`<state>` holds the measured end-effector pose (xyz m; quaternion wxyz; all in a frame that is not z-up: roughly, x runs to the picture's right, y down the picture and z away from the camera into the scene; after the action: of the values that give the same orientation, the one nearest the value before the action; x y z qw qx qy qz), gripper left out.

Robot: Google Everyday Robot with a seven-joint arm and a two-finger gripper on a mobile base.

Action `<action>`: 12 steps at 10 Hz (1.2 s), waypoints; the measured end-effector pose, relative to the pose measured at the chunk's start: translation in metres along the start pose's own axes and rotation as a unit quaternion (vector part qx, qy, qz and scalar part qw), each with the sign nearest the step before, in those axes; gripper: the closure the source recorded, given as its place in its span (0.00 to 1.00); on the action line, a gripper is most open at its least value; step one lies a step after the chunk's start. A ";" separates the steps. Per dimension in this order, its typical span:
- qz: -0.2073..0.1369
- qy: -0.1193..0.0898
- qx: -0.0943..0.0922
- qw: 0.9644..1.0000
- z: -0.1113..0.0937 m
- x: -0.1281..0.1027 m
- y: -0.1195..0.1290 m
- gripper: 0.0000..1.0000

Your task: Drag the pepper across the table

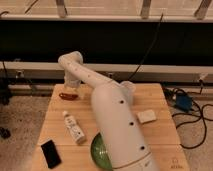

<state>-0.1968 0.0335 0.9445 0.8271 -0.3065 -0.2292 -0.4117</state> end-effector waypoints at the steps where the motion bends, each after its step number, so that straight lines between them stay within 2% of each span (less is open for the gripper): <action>1: 0.009 0.003 -0.003 1.000 0.004 0.000 0.002 0.20; 7: 0.027 0.028 0.015 0.999 0.026 -0.009 -0.006 0.20; 11: 0.033 0.027 0.017 0.999 0.031 -0.002 -0.008 0.20; 12: 0.034 0.027 0.015 0.999 0.031 0.000 -0.007 0.25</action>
<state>-0.2065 0.0525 0.9685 0.8509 -0.2907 -0.2025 -0.3878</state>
